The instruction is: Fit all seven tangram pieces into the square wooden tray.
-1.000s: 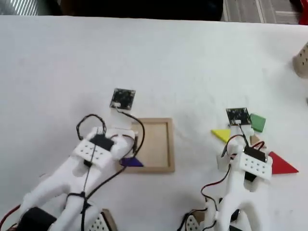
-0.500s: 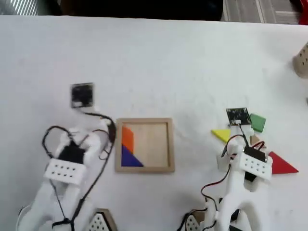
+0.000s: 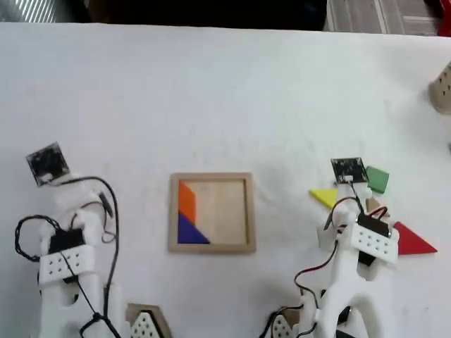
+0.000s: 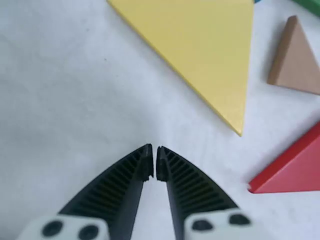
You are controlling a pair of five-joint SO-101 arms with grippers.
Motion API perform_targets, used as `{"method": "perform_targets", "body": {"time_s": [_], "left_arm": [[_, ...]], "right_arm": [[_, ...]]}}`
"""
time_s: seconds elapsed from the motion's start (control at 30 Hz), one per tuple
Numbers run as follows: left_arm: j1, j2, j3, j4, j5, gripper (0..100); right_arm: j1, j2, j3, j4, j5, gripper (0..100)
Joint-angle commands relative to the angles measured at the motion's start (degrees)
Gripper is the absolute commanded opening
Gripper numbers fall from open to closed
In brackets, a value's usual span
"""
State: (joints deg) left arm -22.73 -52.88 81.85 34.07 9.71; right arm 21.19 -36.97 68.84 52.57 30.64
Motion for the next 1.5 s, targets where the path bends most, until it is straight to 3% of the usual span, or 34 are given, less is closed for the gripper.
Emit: {"method": "perform_targets", "body": {"time_s": [0.0,0.4,0.77,0.93,1.2,1.47], "left_arm": [[-1.2,-1.5,1.8,-3.4,-3.9,2],[-1.3,-1.5,2.0,-3.7,-3.8,10],[-1.3,-1.3,2.0,-3.7,-3.8,10],[-1.3,-1.3,2.0,-3.7,-3.8,10],[-1.3,-1.3,2.0,-3.7,-3.8,10],[-1.3,-1.3,2.1,-3.7,-3.8,10]], "right_arm": [[-0.5,-1.4,-0.3,-0.9,0.6,2.1],[-0.5,-1.4,0.2,-0.8,0.6,2.1],[-0.4,-1.4,0.2,-0.8,0.6,2.2],[3.5,-1.6,-0.2,-1.9,0.2,2.6],[7.3,-1.5,0.1,-3.4,0.1,24.1],[7.3,-1.5,0.2,-3.4,0.1,20.9]]}}
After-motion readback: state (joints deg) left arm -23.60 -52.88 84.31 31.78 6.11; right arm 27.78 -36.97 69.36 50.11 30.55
